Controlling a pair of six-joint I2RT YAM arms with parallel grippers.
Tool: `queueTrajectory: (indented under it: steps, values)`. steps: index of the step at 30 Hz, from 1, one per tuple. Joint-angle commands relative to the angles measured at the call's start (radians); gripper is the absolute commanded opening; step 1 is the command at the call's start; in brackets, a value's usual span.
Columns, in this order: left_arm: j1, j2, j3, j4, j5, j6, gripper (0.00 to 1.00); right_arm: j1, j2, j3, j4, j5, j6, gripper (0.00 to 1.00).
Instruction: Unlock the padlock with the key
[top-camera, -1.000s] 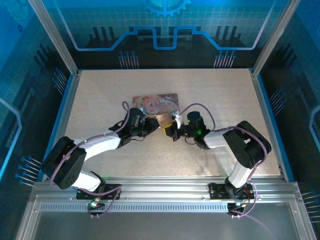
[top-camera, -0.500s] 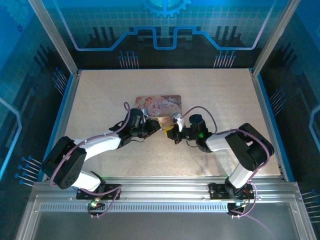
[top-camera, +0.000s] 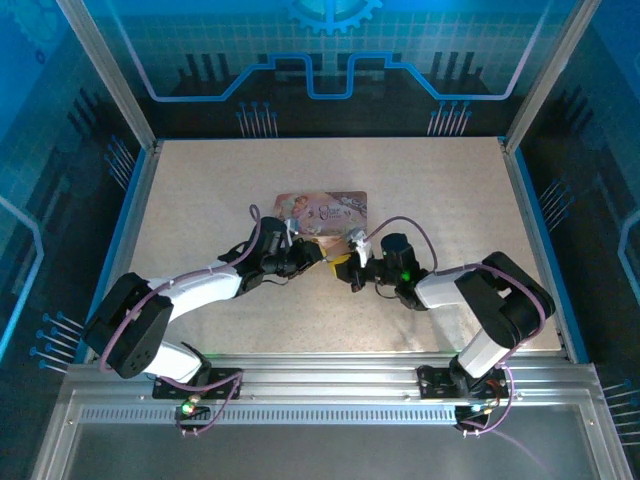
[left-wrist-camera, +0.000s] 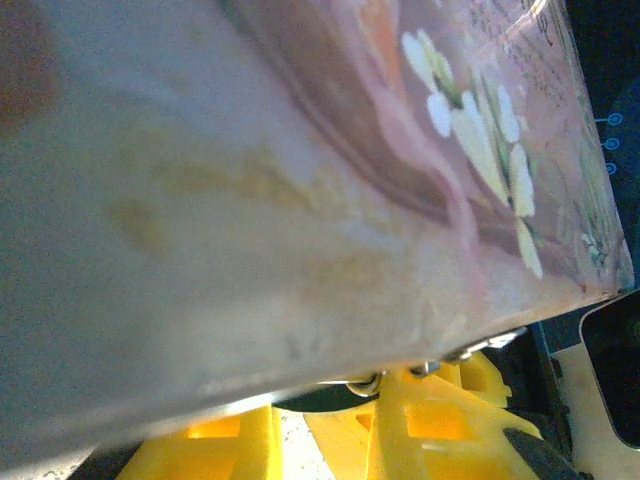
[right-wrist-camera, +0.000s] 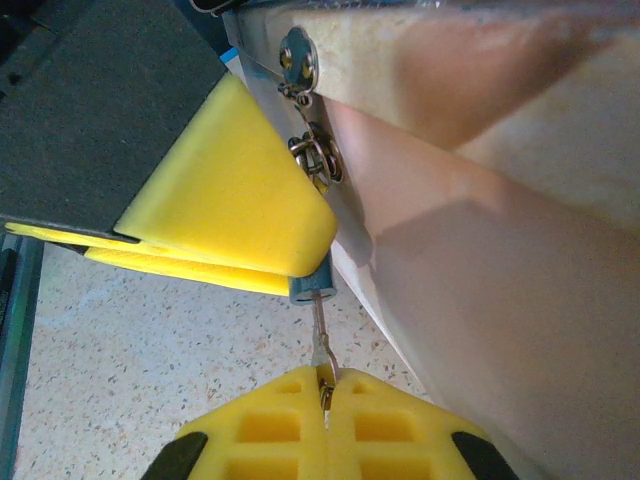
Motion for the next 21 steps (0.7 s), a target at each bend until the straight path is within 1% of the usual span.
queueTrajectory:
  steps: [1, 6, 8, 12, 14, 17, 21]
  values:
    - [-0.038, -0.003, 0.021, 0.013, 0.137, 0.021, 0.08, 0.038, -0.048, 0.015, 0.109, -0.08, 0.0, 0.01]
    - [-0.038, 0.004, 0.014, 0.021, 0.137, 0.039, 0.08, 0.038, -0.034, 0.044, 0.133, -0.163, 0.05, 0.01]
    - [-0.038, 0.003, 0.009, 0.021, 0.136, 0.049, 0.08, 0.037, -0.038, 0.049, 0.144, -0.171, 0.058, 0.01]
    - [-0.037, -0.006, 0.002, -0.007, 0.111, 0.077, 0.08, 0.038, -0.059, 0.067, 0.096, -0.17, 0.054, 0.01]
    - [-0.039, -0.005, -0.004, -0.003, 0.106, 0.078, 0.08, 0.045, -0.069, 0.073, 0.072, -0.149, 0.048, 0.01]
    - [-0.039, 0.004, -0.005, 0.021, 0.128, 0.062, 0.08, 0.073, -0.073, 0.089, 0.009, -0.084, -0.014, 0.01]
    - [-0.041, 0.0, -0.002, 0.027, 0.155, 0.044, 0.08, 0.076, -0.057, 0.093, -0.001, -0.007, -0.082, 0.01]
